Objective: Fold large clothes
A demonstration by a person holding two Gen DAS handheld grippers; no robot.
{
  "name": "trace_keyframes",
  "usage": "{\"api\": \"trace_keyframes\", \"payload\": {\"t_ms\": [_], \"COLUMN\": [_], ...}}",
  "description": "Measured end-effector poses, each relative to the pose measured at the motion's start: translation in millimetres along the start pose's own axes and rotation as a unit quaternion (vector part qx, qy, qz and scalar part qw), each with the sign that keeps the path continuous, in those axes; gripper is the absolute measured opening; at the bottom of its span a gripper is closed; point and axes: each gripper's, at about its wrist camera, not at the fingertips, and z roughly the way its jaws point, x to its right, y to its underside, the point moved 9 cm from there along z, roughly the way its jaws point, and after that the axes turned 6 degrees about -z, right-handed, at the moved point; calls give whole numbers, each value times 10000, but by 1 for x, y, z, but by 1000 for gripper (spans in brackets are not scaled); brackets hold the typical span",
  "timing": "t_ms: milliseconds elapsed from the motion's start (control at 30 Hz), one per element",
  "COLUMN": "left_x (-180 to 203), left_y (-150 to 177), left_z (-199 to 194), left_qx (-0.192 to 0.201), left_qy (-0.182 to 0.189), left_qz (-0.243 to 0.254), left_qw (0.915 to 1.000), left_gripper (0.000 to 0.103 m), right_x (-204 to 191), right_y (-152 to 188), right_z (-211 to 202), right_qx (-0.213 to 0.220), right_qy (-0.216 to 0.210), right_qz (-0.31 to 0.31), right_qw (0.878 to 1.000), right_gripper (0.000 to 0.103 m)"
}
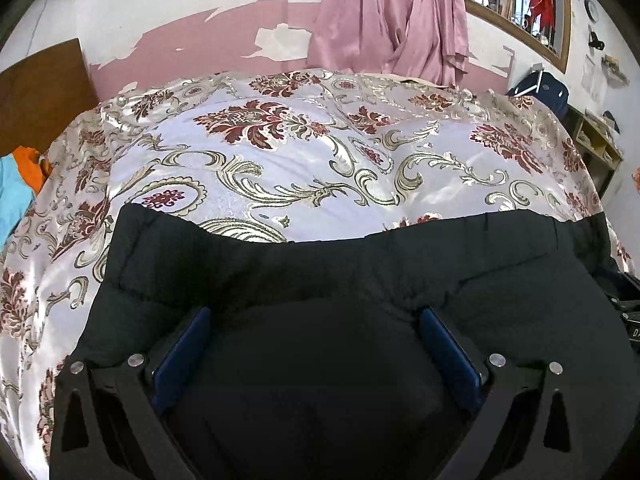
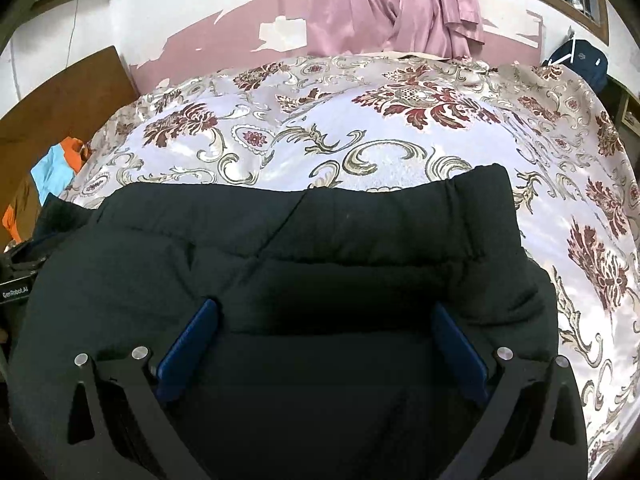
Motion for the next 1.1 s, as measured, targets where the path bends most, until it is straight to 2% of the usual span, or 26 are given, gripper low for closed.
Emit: {"api": "trace_keyframes", "payload": {"t_ms": [500, 667, 1033, 1100], "left_x": [0, 0, 0, 0], "left_y": [2, 3, 13, 14], "left_z": [-2, -18, -36, -37], "left_qx": [201, 499, 727, 746], "left_qy": [-13, -16, -263, -300], "left_qz": [-48, -28, 118, 132], "left_qw": [9998, 9988, 9969, 9967], "left_gripper": [103, 103, 103, 103], "right_x": [1, 2, 14, 17], "right_y": [-1, -2, 5, 6], "right_z": [5, -7, -40, -46], "right_qx": [112, 324, 740, 820], "right_qy": [-18, -59, -320, -235], "right_qz": [39, 82, 347, 358], "right_qw": [9999, 9994, 9961, 9957], "right_gripper": [102, 102, 102, 102]}}
